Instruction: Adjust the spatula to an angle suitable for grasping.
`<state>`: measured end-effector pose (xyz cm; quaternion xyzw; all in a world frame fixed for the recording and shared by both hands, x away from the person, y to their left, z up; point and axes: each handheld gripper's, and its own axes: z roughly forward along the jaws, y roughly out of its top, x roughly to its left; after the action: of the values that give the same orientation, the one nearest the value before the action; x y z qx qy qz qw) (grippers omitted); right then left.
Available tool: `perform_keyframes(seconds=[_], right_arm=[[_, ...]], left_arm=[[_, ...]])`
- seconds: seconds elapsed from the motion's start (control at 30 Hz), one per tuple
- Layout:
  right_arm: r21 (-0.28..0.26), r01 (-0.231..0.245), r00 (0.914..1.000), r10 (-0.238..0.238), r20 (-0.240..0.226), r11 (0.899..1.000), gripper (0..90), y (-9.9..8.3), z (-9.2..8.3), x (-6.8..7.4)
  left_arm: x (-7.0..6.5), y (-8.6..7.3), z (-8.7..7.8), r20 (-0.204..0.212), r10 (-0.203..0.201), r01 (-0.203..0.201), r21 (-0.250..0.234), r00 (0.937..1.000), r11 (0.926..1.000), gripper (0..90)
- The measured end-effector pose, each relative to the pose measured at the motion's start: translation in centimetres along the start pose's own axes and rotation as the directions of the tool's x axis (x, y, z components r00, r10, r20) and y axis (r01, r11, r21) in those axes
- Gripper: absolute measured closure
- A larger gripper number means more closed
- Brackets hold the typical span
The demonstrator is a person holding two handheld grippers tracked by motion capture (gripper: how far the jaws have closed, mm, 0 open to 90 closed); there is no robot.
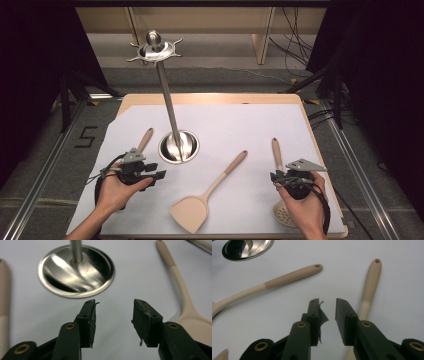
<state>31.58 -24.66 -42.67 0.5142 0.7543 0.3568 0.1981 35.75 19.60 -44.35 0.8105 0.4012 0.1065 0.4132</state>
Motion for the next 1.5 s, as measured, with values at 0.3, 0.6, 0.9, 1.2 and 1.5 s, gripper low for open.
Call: perform_keyframes(seconds=[0.3,0.6,0.9,1.2,1.5], right_arm=[[0.021,0.009,1.0000,-0.009,-0.004,1.000,74.2,0.0,0.0,0.5],[0.030,-0.034,0.9994,0.034,0.005,0.999,74.1,0.2,0.0,1.1],[0.030,0.014,0.9999,-0.014,-0.001,0.999,74.1,-0.1,0.1,0.0],[0.033,-0.026,0.9996,0.026,-0.006,0.999,73.4,-0.1,0.0,0.6],[0.020,-0.002,1.0000,0.002,-0.004,1.000,72.7,-0.1,0.0,0.0]], left_arm=[[-5.9,2.4,2.1,0.149,0.187,-0.206,0.119,0.9709,0.9713,53.2],[-12.1,3.1,6.9,0.306,0.311,-0.395,0.269,0.8998,0.8782,83.5],[-13.2,2.1,9.3,0.348,0.315,-0.442,0.396,0.8833,0.8045,89.1],[-12.7,2.3,8.8,0.344,0.409,-0.530,0.444,0.8455,0.7229,89.4],[-10.5,2.2,7.5,0.309,0.398,-0.503,0.515,0.8640,0.6936,86.5]])
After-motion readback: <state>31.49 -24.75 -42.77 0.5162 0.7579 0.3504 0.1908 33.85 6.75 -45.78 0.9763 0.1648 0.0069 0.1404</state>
